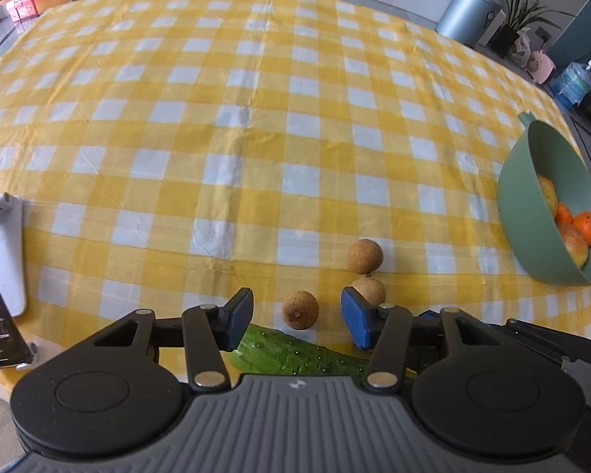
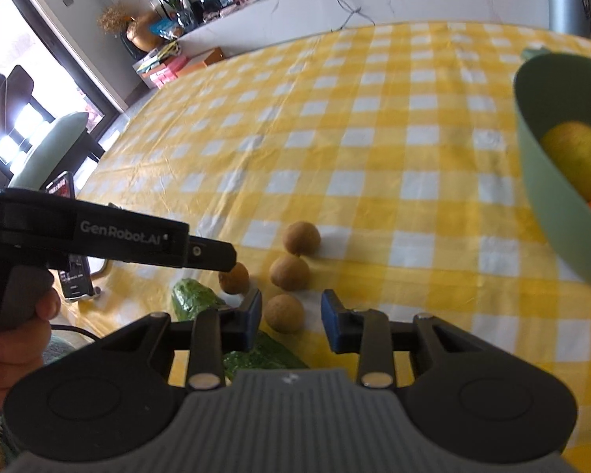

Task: Organize fruits
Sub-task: 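Grasp a small brown fruit with the left gripper while the right grasps another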

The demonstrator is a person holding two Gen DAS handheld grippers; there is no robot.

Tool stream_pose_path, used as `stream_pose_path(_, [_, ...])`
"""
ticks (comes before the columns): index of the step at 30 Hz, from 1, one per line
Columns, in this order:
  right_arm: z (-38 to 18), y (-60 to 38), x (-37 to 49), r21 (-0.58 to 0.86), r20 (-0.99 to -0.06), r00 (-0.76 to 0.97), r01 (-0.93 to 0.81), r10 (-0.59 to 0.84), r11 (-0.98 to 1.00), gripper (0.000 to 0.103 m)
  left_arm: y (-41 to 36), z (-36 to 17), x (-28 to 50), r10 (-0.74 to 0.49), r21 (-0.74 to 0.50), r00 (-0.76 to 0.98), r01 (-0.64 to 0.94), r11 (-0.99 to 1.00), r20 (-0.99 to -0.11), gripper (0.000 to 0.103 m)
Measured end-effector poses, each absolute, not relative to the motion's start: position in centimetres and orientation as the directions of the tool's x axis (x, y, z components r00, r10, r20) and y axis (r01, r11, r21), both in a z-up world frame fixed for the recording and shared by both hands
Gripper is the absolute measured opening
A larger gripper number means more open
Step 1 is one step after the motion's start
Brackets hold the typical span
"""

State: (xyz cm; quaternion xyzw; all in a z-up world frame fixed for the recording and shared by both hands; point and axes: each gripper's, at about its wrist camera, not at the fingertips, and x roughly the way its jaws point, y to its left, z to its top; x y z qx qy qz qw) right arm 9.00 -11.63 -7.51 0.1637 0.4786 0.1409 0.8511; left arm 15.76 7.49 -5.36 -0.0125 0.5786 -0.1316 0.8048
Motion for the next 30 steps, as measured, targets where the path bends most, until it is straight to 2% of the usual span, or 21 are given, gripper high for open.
stream_pose_path(13, [-9.6, -11.9, 10.3, 0.518, -0.759, 0.449, -0.025, 0.472, 0.855, 0.031, 7.4, -7.1, 16.3, -0.243, -0.196, 0.248, 0.200, 0.960, -0.938, 0.046])
stream_pose_path(20, [-10.1, -12.1, 10.5, 0.529, -0.753, 0.449, -0.023, 0.481, 0.848, 0.023, 7.3, -7.2, 16.4, -0.237, -0.189, 0.259, 0.196, 0.962, -0.936, 0.037])
stream_pose_path(25, [-10.0, -12.0, 10.2, 0.525, -0.751, 0.456, -0.027, 0.478, 0.850, 0.022, 7.3, -7.5, 16.3, -0.251, -0.209, 0.262, 0.180, 0.961, -0.932, 0.026])
stream_pose_path(30, [-9.4, -12.2, 9.8, 0.507, -0.750, 0.476, -0.032, 0.459, 0.861, 0.022, 7.7, -7.2, 16.2, -0.245, -0.211, 0.292, 0.146, 0.967, -0.924, 0.025])
